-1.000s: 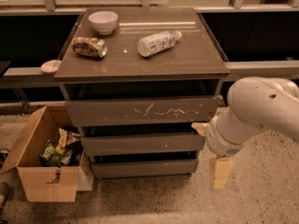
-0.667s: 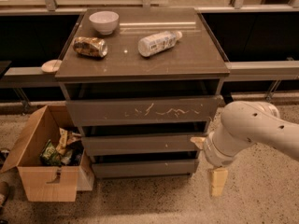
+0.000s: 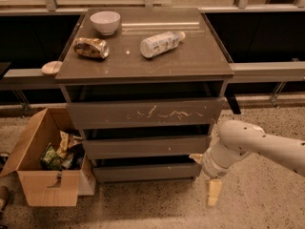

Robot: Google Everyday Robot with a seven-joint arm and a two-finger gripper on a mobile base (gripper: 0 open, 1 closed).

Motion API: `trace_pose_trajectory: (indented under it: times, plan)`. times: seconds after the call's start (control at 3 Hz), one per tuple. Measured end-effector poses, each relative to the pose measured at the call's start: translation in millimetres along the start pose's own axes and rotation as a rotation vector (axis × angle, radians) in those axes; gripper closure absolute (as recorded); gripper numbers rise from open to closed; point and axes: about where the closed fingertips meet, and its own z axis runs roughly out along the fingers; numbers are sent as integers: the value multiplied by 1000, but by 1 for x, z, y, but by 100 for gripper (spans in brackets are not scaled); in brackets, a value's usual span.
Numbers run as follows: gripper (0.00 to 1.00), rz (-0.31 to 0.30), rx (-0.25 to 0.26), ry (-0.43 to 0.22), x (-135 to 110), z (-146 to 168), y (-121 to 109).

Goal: Open middle drawer

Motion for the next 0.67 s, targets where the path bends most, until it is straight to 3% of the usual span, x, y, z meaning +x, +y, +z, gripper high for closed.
trace_pose_trajectory:
  times: [0.33,0.67]
  plan:
    - [0,0,0,0,0,0,0]
    - [0,-61,46,27,-2,10,-19]
